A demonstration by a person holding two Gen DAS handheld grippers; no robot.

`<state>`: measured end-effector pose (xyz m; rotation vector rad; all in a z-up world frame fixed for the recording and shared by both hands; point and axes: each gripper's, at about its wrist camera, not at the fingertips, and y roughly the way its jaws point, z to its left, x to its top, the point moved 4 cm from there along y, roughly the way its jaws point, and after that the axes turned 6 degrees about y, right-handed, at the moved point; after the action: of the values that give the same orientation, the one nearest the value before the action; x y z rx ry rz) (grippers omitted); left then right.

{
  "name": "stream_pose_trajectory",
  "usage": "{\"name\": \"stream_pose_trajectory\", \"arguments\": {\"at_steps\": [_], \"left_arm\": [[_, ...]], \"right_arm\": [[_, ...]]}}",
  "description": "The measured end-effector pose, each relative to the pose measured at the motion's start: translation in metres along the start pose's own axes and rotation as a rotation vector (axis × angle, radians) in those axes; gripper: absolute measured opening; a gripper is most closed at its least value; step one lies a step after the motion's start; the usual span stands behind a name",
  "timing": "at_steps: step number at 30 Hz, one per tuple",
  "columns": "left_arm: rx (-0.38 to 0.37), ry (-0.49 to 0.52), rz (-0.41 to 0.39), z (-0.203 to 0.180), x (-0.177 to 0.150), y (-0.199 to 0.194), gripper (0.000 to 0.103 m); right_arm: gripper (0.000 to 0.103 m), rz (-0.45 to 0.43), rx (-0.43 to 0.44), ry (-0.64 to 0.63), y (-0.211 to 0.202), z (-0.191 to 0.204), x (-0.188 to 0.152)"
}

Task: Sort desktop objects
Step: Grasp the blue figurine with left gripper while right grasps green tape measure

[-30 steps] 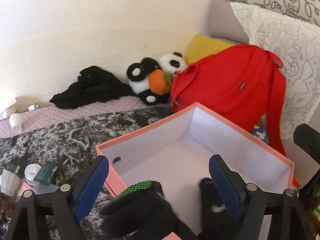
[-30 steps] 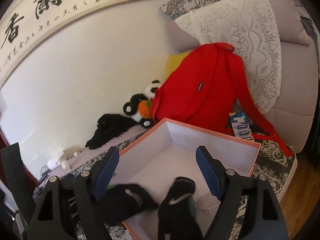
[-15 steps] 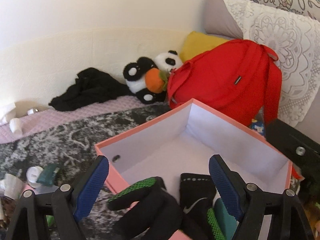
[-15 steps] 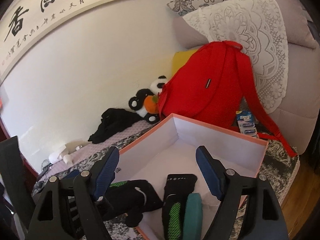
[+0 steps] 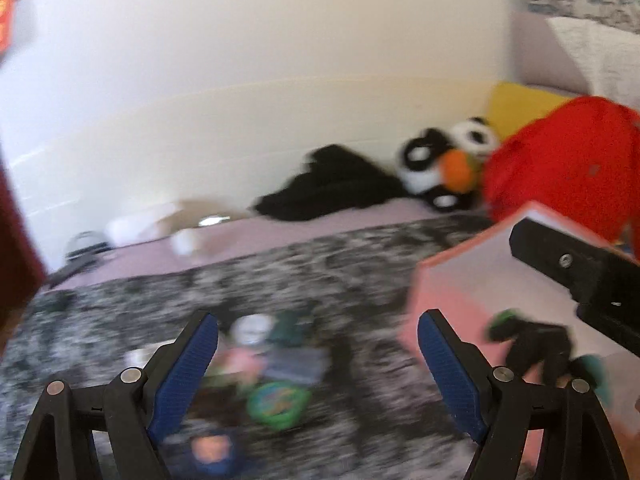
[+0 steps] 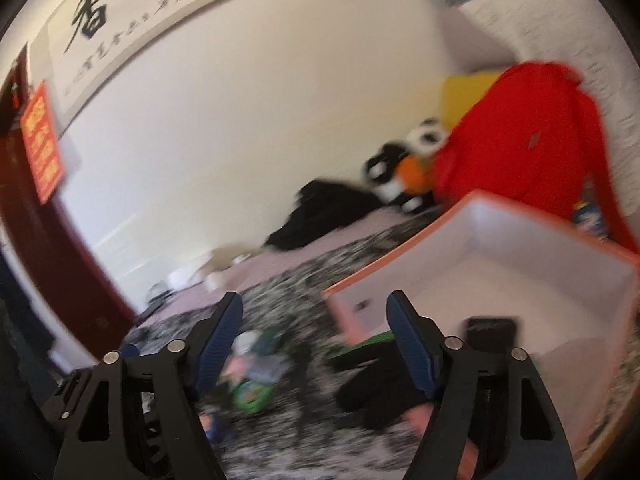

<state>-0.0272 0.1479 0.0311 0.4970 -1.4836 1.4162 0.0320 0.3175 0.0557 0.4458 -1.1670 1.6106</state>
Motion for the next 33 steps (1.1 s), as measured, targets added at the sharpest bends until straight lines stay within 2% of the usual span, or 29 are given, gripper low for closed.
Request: {"name": "stream_pose_trajectory", "arguments": {"at_steps": [2,5,7,11,13,15,16,20,23,25,33], "left_arm": [[0.027,-0.037,0.017,0.024,-0.011,-0.006,0.086],[0.047,-0.147,0.062,0.061,-0.035,-0.011,0.086],[0.044,-0.217,0.083,0.075,-0.051,-0.01,0.086],[0.11,-0.292,0.107,0.09,-0.092,0.008,0.091],[0.138,-0.294,0.132,0.092,-0.116,0.026,0.091],[0.174,-0.281,0.189,0.093,-0.131,0.044,0.091],[0.169,-0.279,0.215,0.091,-0.135,0.053,0.091],[0.156,-0.277,0.248,0.086,-0.145,0.082,0.095],[0.138,-0.347,0.286,0.086,-0.159,0.103,0.095],[0.133,-0.367,0.318,0.084,-0.166,0.114,0.095],[0.183,-0.299,0.345,0.065,-0.168,0.137,0.099]], "right_arm": [[0.073,0.05,0.028,-0.031,0.016,0.021,-0.011],[0.073,0.114,0.057,-0.053,0.037,0.045,-0.028],[0.073,0.156,0.073,-0.066,0.051,0.059,-0.042],[0.073,0.219,0.069,-0.101,0.078,0.08,-0.063],[0.074,0.226,0.06,-0.128,0.089,0.083,-0.071],[0.074,0.26,0.05,-0.144,0.103,0.081,-0.077],[0.074,0.283,0.051,-0.139,0.111,0.079,-0.082],[0.076,0.401,0.055,-0.119,0.147,0.069,-0.098],[0.084,0.434,0.049,-0.106,0.166,0.063,-0.105],[0.085,0.451,0.041,-0.099,0.177,0.058,-0.108],[0.086,0.533,0.048,-0.137,0.195,0.057,-0.121]]}}
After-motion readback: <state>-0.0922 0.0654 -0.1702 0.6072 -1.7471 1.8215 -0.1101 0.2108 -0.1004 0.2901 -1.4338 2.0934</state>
